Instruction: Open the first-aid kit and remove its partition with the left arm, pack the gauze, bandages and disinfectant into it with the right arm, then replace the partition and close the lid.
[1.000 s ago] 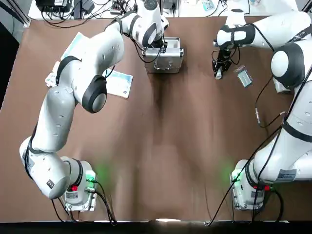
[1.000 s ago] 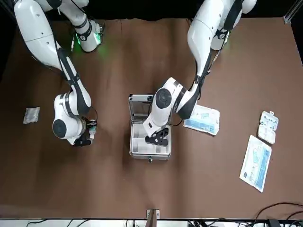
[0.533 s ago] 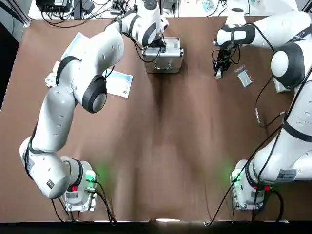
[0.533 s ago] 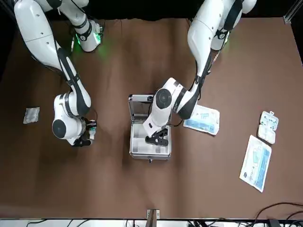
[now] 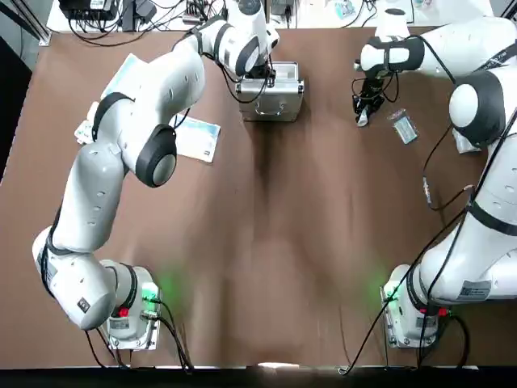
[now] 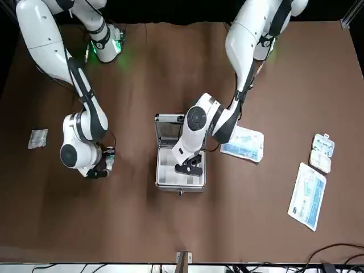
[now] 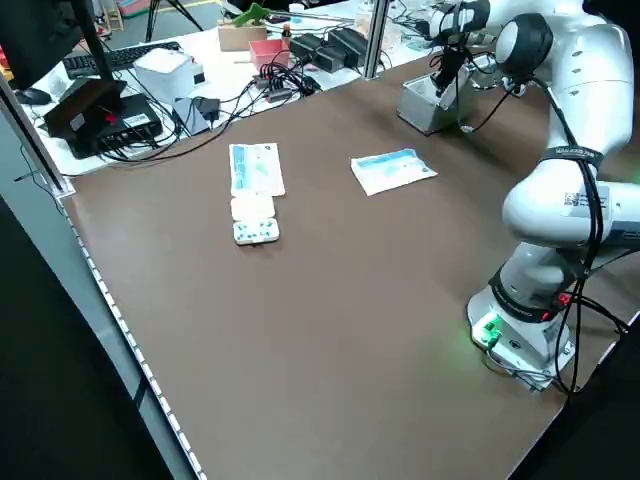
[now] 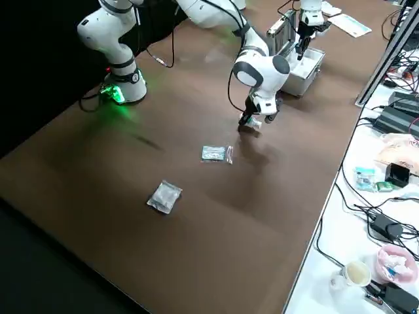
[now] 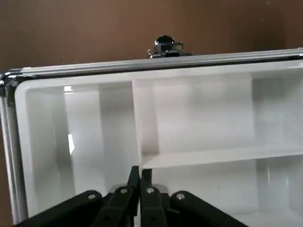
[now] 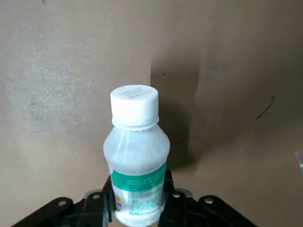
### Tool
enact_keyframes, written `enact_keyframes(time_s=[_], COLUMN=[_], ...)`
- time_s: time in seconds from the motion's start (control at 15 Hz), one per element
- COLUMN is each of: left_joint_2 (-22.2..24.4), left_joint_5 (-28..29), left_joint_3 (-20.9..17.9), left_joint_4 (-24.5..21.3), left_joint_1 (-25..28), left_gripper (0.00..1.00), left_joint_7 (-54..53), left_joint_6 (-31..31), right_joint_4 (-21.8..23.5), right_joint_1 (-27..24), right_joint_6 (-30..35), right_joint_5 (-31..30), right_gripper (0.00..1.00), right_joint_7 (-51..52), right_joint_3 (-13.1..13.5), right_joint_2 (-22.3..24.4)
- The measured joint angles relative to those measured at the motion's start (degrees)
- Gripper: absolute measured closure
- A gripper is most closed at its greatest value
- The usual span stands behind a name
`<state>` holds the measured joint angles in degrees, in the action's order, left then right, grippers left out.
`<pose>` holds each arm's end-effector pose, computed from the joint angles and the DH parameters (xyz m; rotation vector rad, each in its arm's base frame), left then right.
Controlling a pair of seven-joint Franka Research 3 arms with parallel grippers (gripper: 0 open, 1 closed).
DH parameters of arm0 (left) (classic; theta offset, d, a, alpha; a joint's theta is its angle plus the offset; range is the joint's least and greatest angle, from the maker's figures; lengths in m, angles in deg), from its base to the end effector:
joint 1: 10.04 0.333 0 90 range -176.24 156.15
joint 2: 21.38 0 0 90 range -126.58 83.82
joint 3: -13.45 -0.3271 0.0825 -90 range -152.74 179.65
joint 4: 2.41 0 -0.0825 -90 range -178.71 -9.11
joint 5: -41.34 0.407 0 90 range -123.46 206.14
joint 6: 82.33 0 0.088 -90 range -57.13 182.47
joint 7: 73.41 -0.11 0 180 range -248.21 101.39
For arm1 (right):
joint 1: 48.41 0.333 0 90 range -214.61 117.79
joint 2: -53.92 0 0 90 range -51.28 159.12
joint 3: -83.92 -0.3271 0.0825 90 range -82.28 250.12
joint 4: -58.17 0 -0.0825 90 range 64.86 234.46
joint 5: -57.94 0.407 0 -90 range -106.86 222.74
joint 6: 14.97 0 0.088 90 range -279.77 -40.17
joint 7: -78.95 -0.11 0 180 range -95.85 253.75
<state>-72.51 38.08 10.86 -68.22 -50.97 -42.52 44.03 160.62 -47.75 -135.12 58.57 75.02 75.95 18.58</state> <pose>0.6281 -0.5139 0.2695 3.0240 -0.1814 0.1937 0.6356 0.0932 0.1781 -3.0448 -0.0943 0.4770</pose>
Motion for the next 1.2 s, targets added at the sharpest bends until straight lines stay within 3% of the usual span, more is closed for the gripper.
enact_keyframes(time_s=[0.87, 1.2], left_joint_2=[6.5, 11.6], left_joint_5=[0.0, 0.0], left_joint_3=[0.0, -0.3], left_joint_4=[1.2, 1.3], left_joint_1=[0.7, 4.8], left_gripper=[0.96, 0.96], left_joint_7=[-0.3, -0.8], left_joint_6=[-5.5, -7.9], right_joint_4=[-0.6, -1.6], right_joint_1=[0.0, 0.0], right_joint_6=[0.4, 0.4], right_joint_5=[0.0, 0.2], right_gripper=[0.59, 0.59], right_joint_7=[0.0, -0.1], right_joint_3=[0.0, 0.0], right_joint_2=[0.0, 0.0])
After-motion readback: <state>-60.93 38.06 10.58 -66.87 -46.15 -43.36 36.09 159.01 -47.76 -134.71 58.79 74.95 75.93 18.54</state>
